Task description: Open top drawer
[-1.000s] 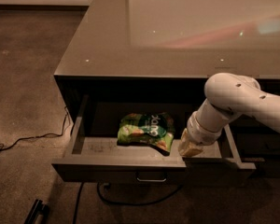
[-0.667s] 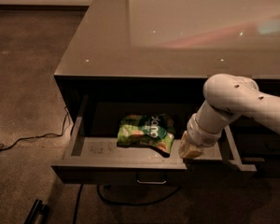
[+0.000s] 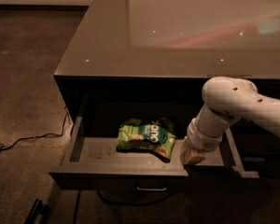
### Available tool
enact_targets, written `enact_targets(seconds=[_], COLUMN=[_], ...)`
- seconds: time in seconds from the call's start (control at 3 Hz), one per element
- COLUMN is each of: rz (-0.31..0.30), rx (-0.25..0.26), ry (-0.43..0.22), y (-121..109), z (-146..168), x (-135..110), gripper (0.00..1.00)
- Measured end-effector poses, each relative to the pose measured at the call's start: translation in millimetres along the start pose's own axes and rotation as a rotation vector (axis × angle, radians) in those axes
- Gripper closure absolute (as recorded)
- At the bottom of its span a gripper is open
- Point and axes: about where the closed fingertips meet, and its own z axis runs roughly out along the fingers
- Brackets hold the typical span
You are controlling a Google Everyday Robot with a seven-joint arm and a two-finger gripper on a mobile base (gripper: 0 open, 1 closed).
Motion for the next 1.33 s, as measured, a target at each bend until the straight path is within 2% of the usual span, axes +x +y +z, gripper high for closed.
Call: enact_targets(seconds=[0.33,1.33], rz=[0.000,0.000], rx=[0.000,0.000], ry=[0.000,0.000], y=[0.2,0.2], z=[0.0,0.1], x=[0.0,0.0], gripper=[0.82,0.12])
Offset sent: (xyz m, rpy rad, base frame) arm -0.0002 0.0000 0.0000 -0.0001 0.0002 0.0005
